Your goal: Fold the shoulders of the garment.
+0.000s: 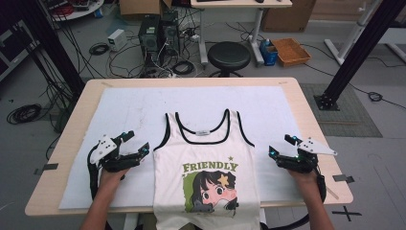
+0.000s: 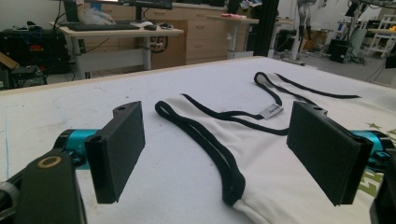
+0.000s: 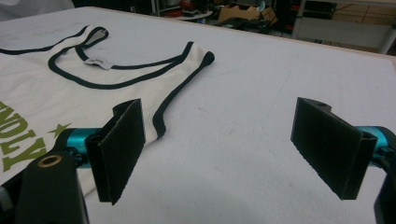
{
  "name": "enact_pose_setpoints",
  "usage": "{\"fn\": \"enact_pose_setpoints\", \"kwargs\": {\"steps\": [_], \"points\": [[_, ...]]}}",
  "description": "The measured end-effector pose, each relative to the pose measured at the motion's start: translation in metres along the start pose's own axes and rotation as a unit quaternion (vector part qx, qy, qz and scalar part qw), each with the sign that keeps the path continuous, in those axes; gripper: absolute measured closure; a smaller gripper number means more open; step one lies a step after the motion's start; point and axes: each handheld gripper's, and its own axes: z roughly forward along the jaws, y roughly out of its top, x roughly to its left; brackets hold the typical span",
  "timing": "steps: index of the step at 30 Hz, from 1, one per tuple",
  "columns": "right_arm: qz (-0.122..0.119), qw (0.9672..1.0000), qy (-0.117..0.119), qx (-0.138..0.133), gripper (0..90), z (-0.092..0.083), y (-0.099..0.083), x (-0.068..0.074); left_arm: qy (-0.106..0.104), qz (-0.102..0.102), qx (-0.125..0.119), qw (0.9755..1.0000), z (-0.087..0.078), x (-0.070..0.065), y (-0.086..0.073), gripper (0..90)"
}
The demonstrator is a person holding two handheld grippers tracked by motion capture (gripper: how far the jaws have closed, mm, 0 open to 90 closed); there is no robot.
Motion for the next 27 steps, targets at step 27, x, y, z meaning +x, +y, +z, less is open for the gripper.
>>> {"fn": "enact_pose_setpoints", "kwargs": {"steps": [27], "points": [[-0.002,0.9999,0.002,0.016,17.4,0.003,0.001,0.001,0.042,-0.04,0.046,0.9972,0.033,0.028,0.036,18.9]]}}
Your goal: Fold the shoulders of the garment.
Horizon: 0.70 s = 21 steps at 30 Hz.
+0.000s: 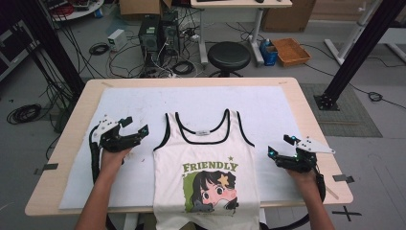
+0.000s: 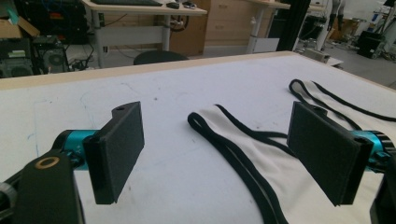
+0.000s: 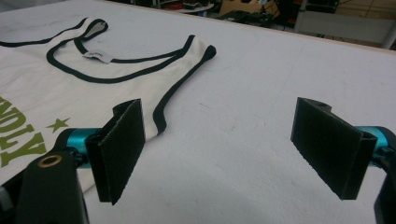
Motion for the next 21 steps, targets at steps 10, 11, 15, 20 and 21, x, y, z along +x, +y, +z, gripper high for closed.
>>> {"fn": "enact_pose_setpoints", "kwargs": {"steps": [10,11,15,20,21], "points": [[0.003,1.0,-0.003,0.0,17.4,0.0,0.0,-0.001,-0.021,-0.012,0.069,0.9973,0.055,0.011,0.028,19.2],[0.005,1.0,-0.002,0.0,17.4,0.0,0.0,-0.001,-0.021,-0.014,0.078,0.9966,0.061,0.011,0.029,19.2],[0.006,1.0,-0.001,0.0,17.4,0.001,0.0,-0.001,-0.023,-0.022,0.128,0.9913,0.089,0.015,0.022,22.2],[0.003,1.0,-0.001,0.002,17.4,0.001,0.0,-0.002,-0.007,-0.014,0.169,0.9855,0.11,0.014,0.006,22.3],[0.005,1.0,0.0,0.004,17.4,0.001,0.001,-0.001,-0.007,-0.014,0.171,0.9851,0.112,0.015,0.004,24.6]]}}
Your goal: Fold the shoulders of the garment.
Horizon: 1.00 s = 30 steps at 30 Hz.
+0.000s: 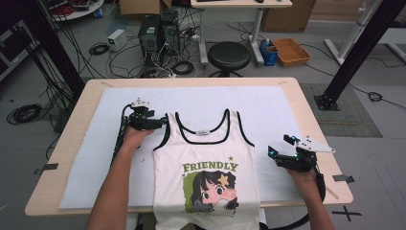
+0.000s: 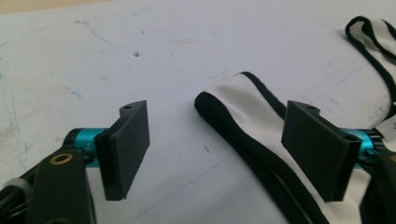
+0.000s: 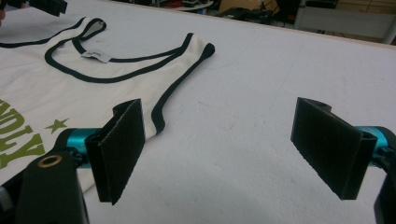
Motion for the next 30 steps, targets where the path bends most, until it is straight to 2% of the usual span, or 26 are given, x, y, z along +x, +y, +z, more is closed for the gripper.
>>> {"fn": "enact_pose_setpoints", "kwargs": {"steps": [4,8,9,10,11,13,17,19,21,22,23,24,26,27,29,30], "points": [[-0.008,0.9999,-0.002,0.006,17.4,0.001,0.001,0.001,0.01,-0.006,0.002,0.9999,0.006,0.003,-0.002,26.1],[-0.008,0.9998,0.003,0.018,17.4,0.004,0.002,0.002,0.012,0.0,0.005,0.9999,0.006,0.003,-0.002,29.8],[0.005,0.9998,0.009,0.017,17.4,0.005,0.003,0.003,0.011,0.0,0.006,0.9999,0.006,0.002,-0.002,35.6],[0.005,0.9998,0.009,0.017,17.4,0.005,0.003,0.003,0.012,0.005,0.011,0.9999,0.006,0.001,-0.002,35.6],[0.006,0.9998,0.014,0.014,17.4,0.006,0.006,0.005,0.014,0.008,0.014,0.9998,0.007,0.0,-0.002,40.9],[0.004,0.9998,0.017,0.013,17.4,0.007,0.007,0.006,0.015,0.016,0.016,0.9996,0.007,-0.002,-0.001,42.2],[-0.005,0.9996,0.022,0.019,17.4,0.012,0.012,0.012,0.004,0.001,0.01,0.9999,0.007,0.0,-0.001,42.7],[-0.004,0.9995,0.024,0.02,17.4,0.013,0.013,0.013,0.008,0.01,0.02,0.9997,0.009,-0.002,-0.001,42.8],[-0.008,0.9995,0.026,0.019,17.4,0.014,0.016,0.014,0.006,0.018,0.042,0.9989,0.013,-0.006,0.002,42.8],[-0.008,0.9995,0.026,0.019,17.4,0.014,0.016,0.014,0.003,0.019,0.041,0.999,0.015,-0.009,0.004,42.8],[-0.009,0.9995,0.026,0.017,17.4,0.013,0.018,0.015,0.004,0.035,0.053,0.998,0.02,-0.016,0.009,42.8],[-0.009,0.9995,0.026,0.017,17.4,0.013,0.018,0.015,0.004,0.035,0.053,0.998,0.02,-0.016,0.009,43.2],[-0.01,0.9994,0.028,0.016,17.4,0.013,0.018,0.015,0.017,0.062,0.083,0.9945,0.026,-0.024,0.011,44.6],[-0.01,0.9994,0.029,0.017,17.4,0.012,0.018,0.015,0.022,0.072,0.09,0.9931,0.029,-0.026,0.009,46.2],[-0.01,0.9994,0.029,0.017,17.4,0.011,0.019,0.015,0.028,0.064,0.087,0.9938,0.028,-0.025,0.009,48.3],[-0.011,0.9994,0.031,0.013,17.4,0.011,0.019,0.015,0.032,0.063,0.086,0.9938,0.027,-0.024,0.009,61.4]]}}
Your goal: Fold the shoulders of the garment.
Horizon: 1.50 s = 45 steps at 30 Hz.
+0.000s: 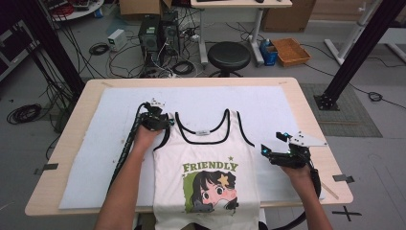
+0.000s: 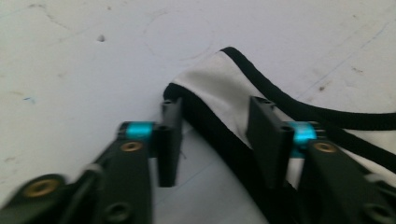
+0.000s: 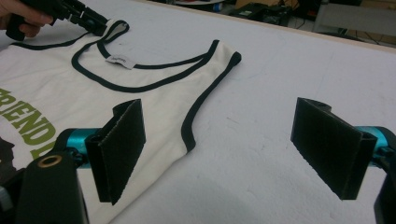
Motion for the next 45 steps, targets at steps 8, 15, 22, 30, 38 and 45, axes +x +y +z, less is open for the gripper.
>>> {"fn": "enact_pose_setpoints", "kwargs": {"steps": [8,15,22,30,38,45], "points": [[0.006,0.9996,0.016,0.022,18.3,0.009,0.008,-0.005,-0.036,-0.041,-0.017,0.9983,-0.002,0.009,-0.004,86.1],[0.01,0.9994,0.004,0.032,18.3,0.034,0.045,-0.013,-0.1,-0.058,-0.093,0.9889,-0.015,0.006,0.001,86.3],[0.023,0.9985,-0.001,0.049,18.5,0.059,0.061,-0.017,-0.135,-0.06,-0.152,0.9772,-0.038,0.005,-0.006,86.3],[0.034,0.9901,-0.04,0.13,25.0,0.13,0.069,-0.029,-0.145,-0.067,-0.162,0.9739,-0.045,0.005,-0.016,86.3],[0.037,0.9822,-0.042,0.18,37.4,0.181,0.065,-0.033,-0.149,-0.062,-0.162,0.9735,-0.048,0.0,-0.015,86.2],[0.01,0.9834,-0.006,0.181,81.2,0.185,0.062,-0.034,-0.158,-0.053,-0.172,0.9709,-0.05,0.001,-0.018,86.2]]}}
